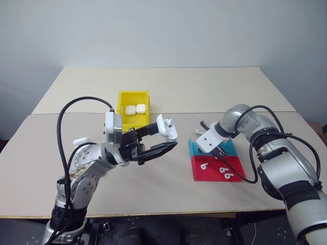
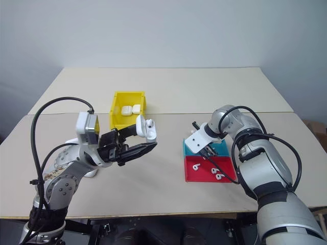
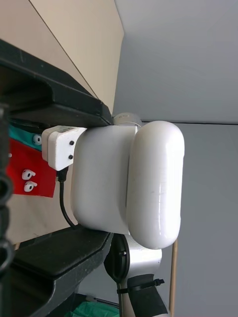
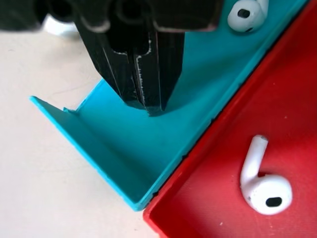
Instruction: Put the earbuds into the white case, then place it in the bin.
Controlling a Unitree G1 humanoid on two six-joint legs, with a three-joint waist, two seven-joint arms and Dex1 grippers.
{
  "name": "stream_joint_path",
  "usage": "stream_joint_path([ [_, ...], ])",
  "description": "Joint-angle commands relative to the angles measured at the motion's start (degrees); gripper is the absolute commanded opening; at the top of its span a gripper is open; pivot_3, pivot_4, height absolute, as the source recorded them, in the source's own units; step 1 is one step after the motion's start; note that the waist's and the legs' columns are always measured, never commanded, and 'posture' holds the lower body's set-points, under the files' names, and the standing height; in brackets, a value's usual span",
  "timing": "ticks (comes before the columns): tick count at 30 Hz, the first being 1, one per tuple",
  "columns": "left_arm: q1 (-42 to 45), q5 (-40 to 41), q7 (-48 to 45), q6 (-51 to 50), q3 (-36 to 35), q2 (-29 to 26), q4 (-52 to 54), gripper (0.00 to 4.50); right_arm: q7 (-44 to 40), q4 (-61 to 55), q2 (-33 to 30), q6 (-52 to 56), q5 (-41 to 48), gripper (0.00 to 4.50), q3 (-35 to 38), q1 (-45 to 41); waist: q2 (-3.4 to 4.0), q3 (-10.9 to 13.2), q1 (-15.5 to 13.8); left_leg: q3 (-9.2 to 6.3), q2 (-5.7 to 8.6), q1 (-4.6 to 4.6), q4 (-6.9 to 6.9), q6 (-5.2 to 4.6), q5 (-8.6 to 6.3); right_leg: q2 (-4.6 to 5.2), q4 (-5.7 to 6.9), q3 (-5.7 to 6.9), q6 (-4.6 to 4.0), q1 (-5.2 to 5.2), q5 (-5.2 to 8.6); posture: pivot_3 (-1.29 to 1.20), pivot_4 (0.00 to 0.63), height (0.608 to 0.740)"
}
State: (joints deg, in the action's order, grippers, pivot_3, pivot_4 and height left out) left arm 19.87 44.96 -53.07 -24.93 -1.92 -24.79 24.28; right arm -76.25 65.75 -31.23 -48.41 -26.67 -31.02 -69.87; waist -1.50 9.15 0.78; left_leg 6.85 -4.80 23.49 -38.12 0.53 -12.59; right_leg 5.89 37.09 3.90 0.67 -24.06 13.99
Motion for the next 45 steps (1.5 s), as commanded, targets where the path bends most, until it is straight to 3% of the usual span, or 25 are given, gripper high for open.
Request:
stream_joint_path([
  [1,0.38,0.85,0.15,0.92,-0.76,-0.33,2.48,2.77,-0.88,-0.72,-0.11,0.94,1.39,0.05,0.94,0.96,0.0,0.0,0.01,0.0,0.0,-0.02,0.0,0.0,0.0,0.0,0.0,0.0,0.0,0.01,0.0,0.0,0.15,0.74],
  [15,2.14,1.09,-1.44,0.88,-1.08,-0.95,-0.15,2.77,-10.2,-7.23,-3.15,15.03,14.75,0.05,11.01,0.08,0.01,0.01,-0.06,0.0,0.0,0.01,0.02,0.0,0.0,0.0,0.0,0.0,0.0,0.0,0.0,0.0,0.15,0.74],
  [18,3.14,0.85,-2.08,1.21,-1.56,-1.19,-1.62,2.77,-11.41,-8.41,-5.15,16.87,15.0,0.72,11.69,-0.36,0.02,0.01,-0.13,0.0,0.0,0.01,0.02,0.0,0.0,0.0,-0.01,0.0,0.0,-0.01,0.0,0.0,0.15,0.74],
  [22,4.24,0.43,-2.9,1.81,-1.93,-1.17,-3.4,2.77,-13.24,-10.26,-8.29,16.9,14.28,2.07,10.65,0.94,0.02,0.01,-0.07,0.01,0.01,0.04,0.03,-0.01,-0.01,0.0,-0.04,0.0,0.0,-0.03,0.0,0.0,0.15,0.74],
  [34,4.13,-0.36,-4.09,2.95,-1.25,-0.16,-4.6,2.77,-3.71,-8.18,-9.12,16.72,5.2,2.07,6.51,3.91,0.04,0.03,0.11,0.06,0.0,0.02,0.06,0.04,0.02,-0.01,-0.01,-0.03,0.0,-0.07,0.0,0.0,0.15,0.74],
  [45,2.24,-0.15,-3.17,2.51,-1.85,-0.32,-2.57,2.77,-0.6,-3.95,-7.71,17.15,1.93,2.07,4.65,3.34,0.05,0.03,0.04,0.06,0.0,0.02,0.06,0.03,0.02,-0.01,-0.02,-0.03,0.0,-0.07,0.0,0.0,0.15,0.74],
])
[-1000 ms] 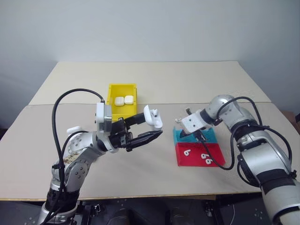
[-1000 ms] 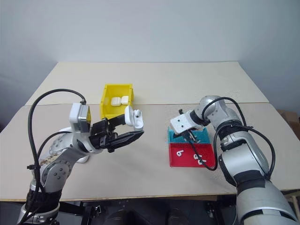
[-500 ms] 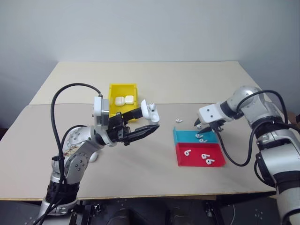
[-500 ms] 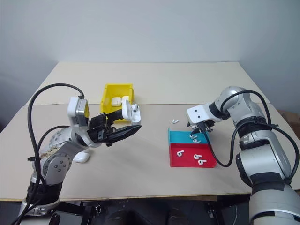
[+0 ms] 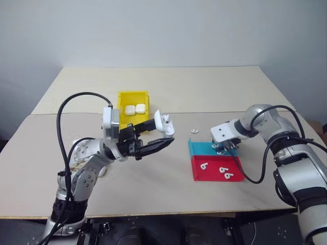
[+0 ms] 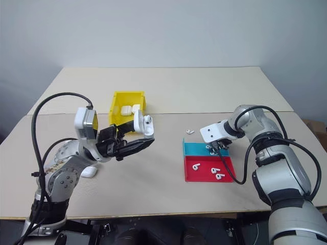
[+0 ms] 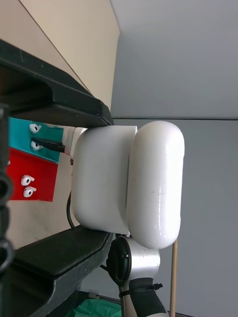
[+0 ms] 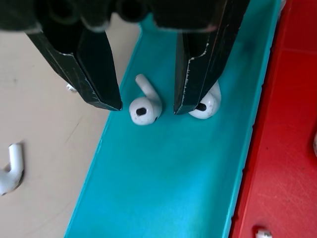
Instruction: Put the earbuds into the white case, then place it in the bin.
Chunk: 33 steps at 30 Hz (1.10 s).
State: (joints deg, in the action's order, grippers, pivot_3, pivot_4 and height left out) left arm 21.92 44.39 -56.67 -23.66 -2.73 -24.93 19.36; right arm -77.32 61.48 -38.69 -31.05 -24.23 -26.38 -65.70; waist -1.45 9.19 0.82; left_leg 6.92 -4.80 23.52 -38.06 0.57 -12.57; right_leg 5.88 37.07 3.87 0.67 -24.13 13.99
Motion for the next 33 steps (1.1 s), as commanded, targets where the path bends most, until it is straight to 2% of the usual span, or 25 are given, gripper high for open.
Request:
stream_joint_path([
  [1,0.11,0.42,0.52,1.25,-1.05,-0.19,2.43,2.77,0.56,0.46,-0.2,-0.29,-0.61,2.07,-0.01,-0.84,0.0,0.0,-0.01,0.0,0.0,0.0,0.0,0.0,0.0,0.0,0.01,0.0,0.0,0.0,0.0,0.0,0.15,0.74],
  [18,-0.85,0.72,1.27,1.04,-1.14,-0.43,3.62,2.77,1.94,2.62,1.34,-0.72,-1.32,2.07,-0.47,-1.1,0.0,0.0,0.05,-0.01,0.0,-0.1,0.0,0.0,0.0,0.0,0.0,0.0,0.0,0.11,0.0,0.0,0.15,0.74],
  [21,-1.09,0.8,1.36,0.97,-1.1,-0.49,3.96,2.77,2.27,2.76,1.23,-0.97,-2.06,1.55,-0.97,-1.12,0.0,0.0,0.07,-0.01,-0.01,-0.11,0.0,0.0,0.0,0.0,0.01,0.0,0.0,0.11,0.0,0.0,0.15,0.74],
  [23,-1.15,0.87,1.34,0.94,-1.11,-0.55,4.07,2.77,2.24,2.76,1.32,-0.8,-2.27,0.95,-0.95,-1.09,0.0,0.0,0.06,-0.01,-0.01,-0.11,0.0,0.0,0.0,0.0,0.01,0.0,0.0,0.11,0.0,0.0,0.15,0.74],
  [30,-1.19,0.99,1.47,0.88,-0.95,-0.54,4.35,2.77,2.74,2.6,1.63,0.81,-2.37,0.95,-0.57,-0.65,0.0,0.0,0.04,-0.02,-0.01,-0.14,0.0,0.0,0.0,0.0,0.01,0.0,0.0,0.14,0.0,0.0,0.15,0.74],
  [33,-1.1,1.06,1.38,0.84,-0.92,-0.6,4.3,2.77,-0.25,1.79,2.0,4.36,1.32,0.95,2.24,-0.97,0.0,0.0,0.05,-0.02,-0.01,-0.17,0.0,0.0,0.0,0.0,0.01,0.0,0.0,0.17,0.0,0.0,0.15,0.74],
])
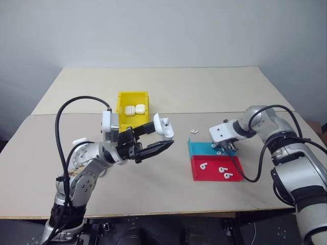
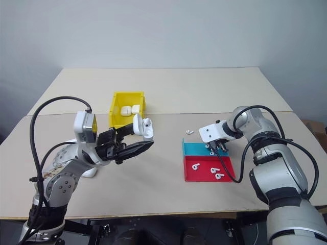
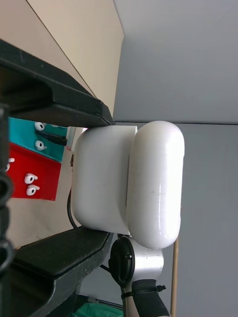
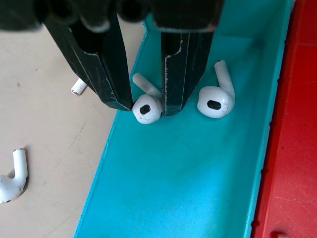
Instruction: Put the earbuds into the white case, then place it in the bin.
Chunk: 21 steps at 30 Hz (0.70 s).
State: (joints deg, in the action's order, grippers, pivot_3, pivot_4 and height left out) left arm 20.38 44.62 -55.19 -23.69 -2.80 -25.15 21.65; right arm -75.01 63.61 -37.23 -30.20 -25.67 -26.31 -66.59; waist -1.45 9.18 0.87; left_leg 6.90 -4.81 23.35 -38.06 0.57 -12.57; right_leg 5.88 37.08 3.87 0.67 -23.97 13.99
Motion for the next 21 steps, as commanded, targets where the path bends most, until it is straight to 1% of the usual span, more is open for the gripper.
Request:
stream_joint_path([
  [1,0.56,0.86,-0.24,0.81,-0.84,-0.47,1.93,2.77,-4.12,-1.35,0.44,5.35,4.7,0.95,3.65,-0.33,0.0,0.0,0.01,0.0,0.0,0.0,0.0,0.0,0.0,0.0,0.0,0.0,0.0,0.0,0.0,0.0,0.15,0.74],
  [3,0.79,0.98,-0.41,0.68,-0.87,-0.62,1.74,2.77,-7.06,-3.96,0.02,9.21,8.34,0.95,6.28,-0.45,0.02,0.01,-0.01,0.0,0.0,0.05,0.0,0.0,0.0,0.0,0.01,0.0,0.0,-0.06,0.0,0.0,0.15,0.74],
  [5,1.15,1.08,-0.68,0.62,-0.81,-0.68,1.32,2.77,-11.5,-9.36,-0.91,16.17,13.91,0.95,9.99,0.26,0.05,0.03,-0.03,-0.01,0.0,0.15,0.01,0.0,0.0,0.0,0.01,0.0,0.0,-0.15,0.0,0.0,0.15,0.74],
  [8,1.84,1.14,-1.03,0.6,-0.38,-0.36,0.45,2.77,-16.77,-23.19,-2.91,31.91,24.05,0.95,16.19,4.21,0.07,0.05,-0.19,-0.03,0.0,0.22,0.01,0.0,0.0,0.01,-0.02,0.02,0.0,-0.17,0.0,0.0,0.15,0.74],
  [10,2.21,1.11,-1.43,0.64,-0.1,-0.11,-0.19,2.77,-17.26,-33.04,-4.2,42.35,29.94,0.95,19.73,7.91,0.07,0.05,-0.63,-0.06,0.01,0.23,0.0,-0.02,-0.01,0.01,-0.03,0.06,0.0,-0.15,0.0,0.0,0.15,0.74],
  [11,2.48,1.02,-1.67,0.7,0.08,0.04,-0.63,2.77,-16.37,-38.38,-4.61,49.61,34.26,0.95,22.34,9.82,0.07,0.04,-0.89,-0.07,0.01,0.25,-0.01,-0.02,-0.01,0.02,-0.03,0.08,0.0,-0.15,0.0,0.0,0.15,0.74],
  [12,2.67,0.95,-1.85,0.73,0.2,0.15,-0.94,2.77,-15.34,-42.52,-4.97,55.08,37.48,0.95,24.13,11.3,0.07,0.04,-0.97,-0.08,0.01,0.24,-0.03,-0.04,-0.03,0.02,-0.03,0.1,0.0,-0.13,0.0,0.0,0.15,0.74],
  [13,2.98,0.97,-2.08,0.67,0.23,0.24,-1.49,2.77,-13.27,-47.47,-4.78,62.59,42.57,0.95,27.27,12.91,0.07,0.05,-1.09,-0.07,0.01,0.22,-0.04,-0.09,-0.05,0.02,-0.02,0.09,-0.01,-0.12,0.0,0.0,0.15,0.74],
  [14,3.26,0.93,-2.33,0.65,0.28,0.3,-2.03,2.77,-10.89,-52.09,-4.34,69.72,47.58,0.95,30.37,14.35,0.07,0.04,-1.16,-0.08,0.01,0.23,-0.03,-0.36,-0.21,0.02,0.0,0.09,-0.01,-0.14,-0.01,0.0,0.15,0.74],
  [16,3.96,0.55,-2.85,0.71,0.72,0.58,-3.23,2.77,-4.01,-61.14,-1.68,83.92,58.82,0.95,38.27,16.93,0.07,0.05,-1.27,-0.08,0.01,0.23,-0.04,-0.41,-0.24,0.02,0.02,0.08,-0.02,-0.17,-0.01,0.0,0.15,0.74],
  [19,5.31,0.18,-2.99,0.62,1.38,1.26,-4.59,2.77,7.7,-71.3,3.6,97.86,70.47,0.95,46.79,19.31,0.07,0.04,-1.23,-0.13,0.0,0.23,-0.02,-0.43,-0.25,-0.01,0.03,0.08,-0.03,-0.17,-0.02,0.0,0.15,0.74],
  [21,6.48,0.05,-2.84,0.45,1.91,1.94,-5.5,2.77,14.73,-76.69,7.12,103.9,76.84,0.95,50.58,20.63,0.08,0.04,-1.38,-0.14,0.0,0.19,-0.01,-0.45,-0.27,-0.01,0.02,0.09,-0.03,-0.11,-0.02,0.0,0.15,0.74],
])
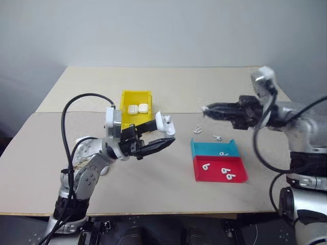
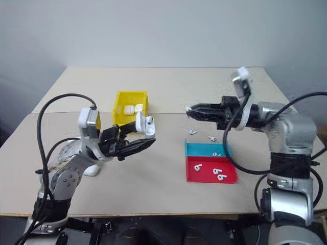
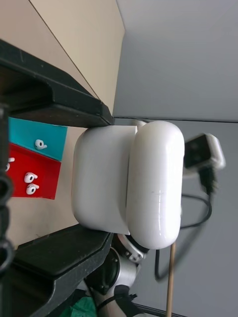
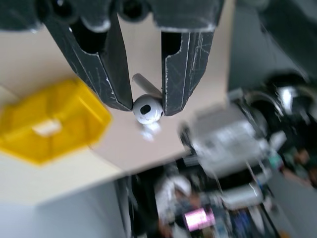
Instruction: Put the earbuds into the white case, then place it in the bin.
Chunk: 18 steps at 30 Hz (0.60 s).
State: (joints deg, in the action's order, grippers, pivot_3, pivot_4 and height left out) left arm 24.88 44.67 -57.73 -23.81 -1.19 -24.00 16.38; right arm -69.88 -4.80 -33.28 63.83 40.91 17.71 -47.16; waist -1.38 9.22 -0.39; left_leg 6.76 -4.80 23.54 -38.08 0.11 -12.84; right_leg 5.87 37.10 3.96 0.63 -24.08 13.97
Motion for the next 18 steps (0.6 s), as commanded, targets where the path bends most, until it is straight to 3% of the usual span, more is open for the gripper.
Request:
stream_joint_path([
  [1,2.52,-0.07,-0.33,0.52,0.62,1.15,-0.61,2.77,13.2,-10.79,5.07,12.42,13.35,0.95,7.9,1.7,0.0,0.0,-0.22,0.0,0.0,0.0,0.0,-0.03,-0.02,0.0,0.0,0.0,0.0,0.02,0.0,0.0,0.15,0.74],
  [4,3.82,-0.14,-0.31,0.28,1.47,2.22,-1.19,2.77,23.15,-17.05,9.97,17.25,20.93,0.95,9.15,2.76,0.0,0.0,-0.26,-0.01,0.02,0.02,0.0,-0.04,-0.02,0.01,0.0,-0.01,0.0,0.0,0.0,0.0,0.15,0.74],
  [8,5.65,-0.15,-0.7,0.25,2.07,3.48,-2.33,2.77,31.66,-19.7,11.97,17.33,26.79,0.95,8.71,3.36,0.0,0.0,-0.25,-0.01,0.03,0.1,0.0,-0.05,-0.03,0.0,-0.01,-0.01,0.0,-0.05,0.0,0.0,0.15,0.74],
  [12,6.76,-0.19,-1.61,0.23,2.45,3.93,-3.13,2.77,36.55,-18.54,10.25,16.38,31.6,0.95,7.88,3.32,0.0,0.0,-0.23,-0.02,0.04,0.09,0.0,-0.08,-0.04,0.0,-0.01,-0.01,0.01,-0.03,0.0,0.0,0.15,0.74],
  [18,7.22,-0.77,-2.36,0.62,2.95,4.5,-3.53,2.77,36.93,-19.49,4.48,14.71,33.91,0.95,4.36,4.8,0.0,0.0,-0.23,-0.02,0.05,0.11,0.0,-0.13,-0.07,0.0,-0.05,-0.01,0.01,-0.03,0.0,0.0,0.15,0.74],
])
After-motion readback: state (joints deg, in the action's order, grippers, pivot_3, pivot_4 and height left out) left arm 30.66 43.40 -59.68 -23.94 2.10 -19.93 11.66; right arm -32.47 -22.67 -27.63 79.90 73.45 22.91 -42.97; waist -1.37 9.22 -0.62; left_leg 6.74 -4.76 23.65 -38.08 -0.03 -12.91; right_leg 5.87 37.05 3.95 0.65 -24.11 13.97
